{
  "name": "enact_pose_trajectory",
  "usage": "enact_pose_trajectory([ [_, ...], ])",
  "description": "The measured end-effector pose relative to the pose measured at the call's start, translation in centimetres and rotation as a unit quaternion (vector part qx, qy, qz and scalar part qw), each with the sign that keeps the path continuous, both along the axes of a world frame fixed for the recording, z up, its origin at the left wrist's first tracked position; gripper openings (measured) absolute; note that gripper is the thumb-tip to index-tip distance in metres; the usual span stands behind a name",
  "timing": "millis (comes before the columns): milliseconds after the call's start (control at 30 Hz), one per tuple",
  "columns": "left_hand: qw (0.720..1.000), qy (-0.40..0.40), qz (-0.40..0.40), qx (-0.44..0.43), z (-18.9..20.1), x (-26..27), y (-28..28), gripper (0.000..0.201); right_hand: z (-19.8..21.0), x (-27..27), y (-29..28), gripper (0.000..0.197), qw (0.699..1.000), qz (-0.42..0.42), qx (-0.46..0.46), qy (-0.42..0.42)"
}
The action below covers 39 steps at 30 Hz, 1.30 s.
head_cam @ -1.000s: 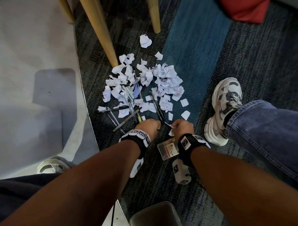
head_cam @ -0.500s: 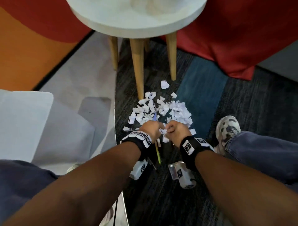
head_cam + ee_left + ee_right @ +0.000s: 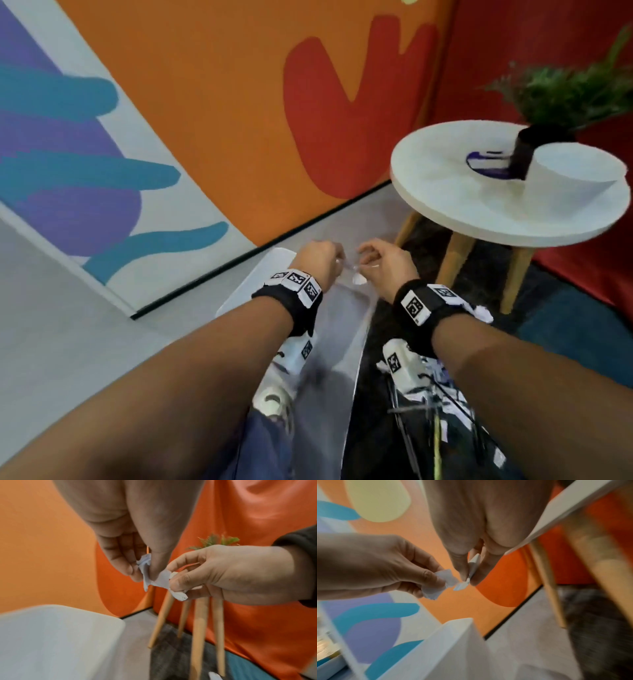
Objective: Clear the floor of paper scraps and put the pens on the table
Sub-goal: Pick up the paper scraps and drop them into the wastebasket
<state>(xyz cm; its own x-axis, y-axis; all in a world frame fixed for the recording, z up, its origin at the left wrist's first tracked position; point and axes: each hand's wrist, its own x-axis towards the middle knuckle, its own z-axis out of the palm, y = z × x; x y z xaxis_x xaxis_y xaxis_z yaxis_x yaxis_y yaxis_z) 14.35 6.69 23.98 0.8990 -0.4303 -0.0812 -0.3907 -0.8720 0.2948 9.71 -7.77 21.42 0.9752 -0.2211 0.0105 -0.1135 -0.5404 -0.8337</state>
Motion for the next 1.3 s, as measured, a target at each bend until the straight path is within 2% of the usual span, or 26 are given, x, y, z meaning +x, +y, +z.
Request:
enact_pose_trajectory([
  [100,0.997,-0.007,0.081,0.004,0.9,1.7,6.1,0.020,1.1,3.3,5.4,0.021,0.997,0.068,-0.043,-0.016],
  [200,0.992,0.012,0.127,0.022,-0.4,2.4,10.4,0.018,0.4,5.0,10.1,0.019,0.986,0.136,-0.091,-0.015],
  [433,0.991,0.035,0.110,0.063,-3.0,2.6,12.0,0.021,-4.0,5.5,12.0,0.021,0.982,0.146,-0.119,0.022],
  [533,0.989,0.082,0.095,0.083,-3.8,2.5,12.3,0.020,-5.0,4.9,11.2,0.013,0.972,0.188,-0.130,0.060],
  [633,0.978,0.146,0.078,0.129,-4.7,2.2,12.7,0.039,-5.4,4.5,10.0,0.008,0.966,0.205,-0.146,0.063],
  [700,0.977,0.143,0.074,0.139,-4.6,2.0,12.5,0.042,-5.2,4.3,9.0,0.007,0.973,0.177,-0.139,0.060],
  [833,0.985,0.084,0.051,0.138,-2.8,1.5,10.2,0.031,-4.7,3.1,6.3,0.007,0.988,0.092,-0.117,0.036],
  [967,0.995,0.021,0.014,0.097,-0.6,0.0,4.9,0.028,-5.0,0.4,2.5,0.009,0.994,0.016,-0.107,0.033],
  [1067,0.998,0.011,-0.027,0.056,-0.2,-2.2,-0.6,0.026,-6.2,-2.5,-0.9,0.011,0.995,-0.051,-0.071,0.048],
  [1200,0.992,0.038,-0.114,0.042,-2.5,-5.5,-7.9,0.024,-9.8,-7.3,-5.6,0.007,0.986,-0.141,-0.001,0.093],
  [1300,0.981,0.088,-0.165,0.050,-6.2,-8.1,-12.4,0.021,-13.4,-11.7,-8.8,0.008,0.966,-0.207,0.038,0.151],
])
